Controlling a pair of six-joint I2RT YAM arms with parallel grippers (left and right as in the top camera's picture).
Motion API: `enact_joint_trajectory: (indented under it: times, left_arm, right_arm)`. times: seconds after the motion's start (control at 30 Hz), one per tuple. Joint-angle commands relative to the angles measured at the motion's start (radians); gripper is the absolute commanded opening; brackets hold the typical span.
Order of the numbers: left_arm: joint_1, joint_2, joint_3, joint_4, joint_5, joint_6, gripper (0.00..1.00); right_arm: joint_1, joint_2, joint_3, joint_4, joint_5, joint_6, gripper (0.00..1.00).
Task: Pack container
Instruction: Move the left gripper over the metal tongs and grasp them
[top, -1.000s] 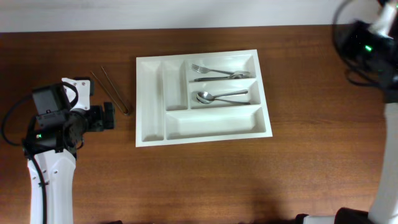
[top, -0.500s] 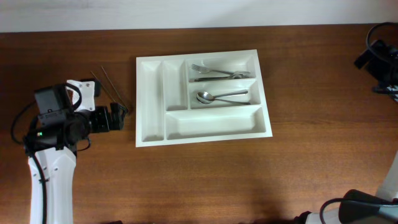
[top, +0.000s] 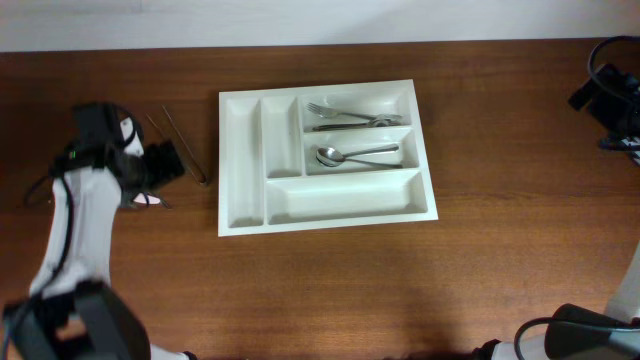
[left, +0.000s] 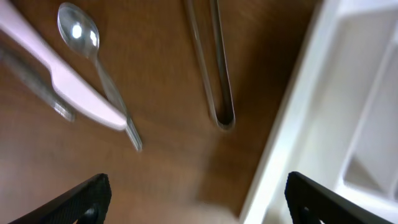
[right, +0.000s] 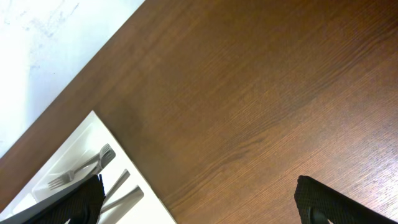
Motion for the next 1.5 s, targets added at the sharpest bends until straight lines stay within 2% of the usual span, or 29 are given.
enact_joint_trajectory:
  times: [0.0,0.23,0.3,0.43,0.47,0.5,0.67,0.77,0.87,0.97,1.1,1.3,1.37,1.43,1.47]
  left_arm:
    - [-0.029,0.135,0.138,-0.017,-0.06,-0.008,0.9]
    - [-0.127,0.356,0.374,-0.125,-0.263,0.006,0.89]
    - [-0.151,0.396,0.387,-0.121,-0.269,-0.023,0.89]
    - [-0.172,0.47,0.387,-0.113,-0.32,-0.179,0.89]
    - [-0.172,0.484,0.387,-0.108,-0.315,-0.188,0.89]
    - [-0.172,0.499,0.387,-0.098,-0.315,-0.195,0.85]
    - [-0.171,0.541,0.387,-0.045,-0.314,-0.196,0.83]
    - [-0.171,0.552,0.387,-0.024,-0.311,-0.196,0.75]
    - [-0.172,0.568,0.387,-0.014,-0.304,-0.196,0.72]
    - [-0.172,0.594,0.387,-0.015,-0.291,-0.196,0.59]
    - [-0.172,0.601,0.387,-0.028,-0.277,-0.196,0.47]
    - [-0.172,0.6,0.414,-0.074,-0.278,-0.135,0.41]
    - [-0.172,0.6,0.43,-0.101,-0.287,-0.128,0.3]
    - [-0.172,0.6,0.459,-0.141,-0.298,-0.128,0.13]
    - [-0.172,0.6,0.473,-0.158,-0.305,-0.128,0.09]
  right_arm:
    - [-0.003,0.003,-0.002,0.0,0.005,0.004,0.99]
    - [-0.003,0.003,-0.002,-0.025,0.005,0.005,0.99]
    - [-0.003,0.003,-0.002,-0.046,0.005,0.005,0.99]
    - [-0.003,0.003,-0.002,-0.07,0.005,0.005,0.99]
    - [-0.003,0.003,-0.002,-0.08,0.005,0.005,0.99]
    - [-0.003,0.003,-0.002,-0.087,0.005,0.005,0.99]
    - [-0.003,0.003,-0.002,-0.109,0.005,0.005,0.99]
    - [-0.003,0.003,-0.002,-0.114,0.005,0.004,0.99]
    - [-0.003,0.003,-0.002,-0.114,0.005,0.005,0.99]
    - [-0.003,0.003,-0.002,-0.115,0.005,0.005,0.99]
    - [-0.003,0.003,-0.002,-0.116,0.005,0.005,0.99]
    - [-0.003,0.003,-0.002,-0.115,0.005,0.005,0.99]
    - [-0.003,0.003,-0.002,-0.115,0.005,0.005,0.99]
    - [-0.003,0.003,-0.002,-0.115,0.005,0.005,0.99]
    - [-0.003,0.003,-0.002,-0.115,0.005,0.005,0.99]
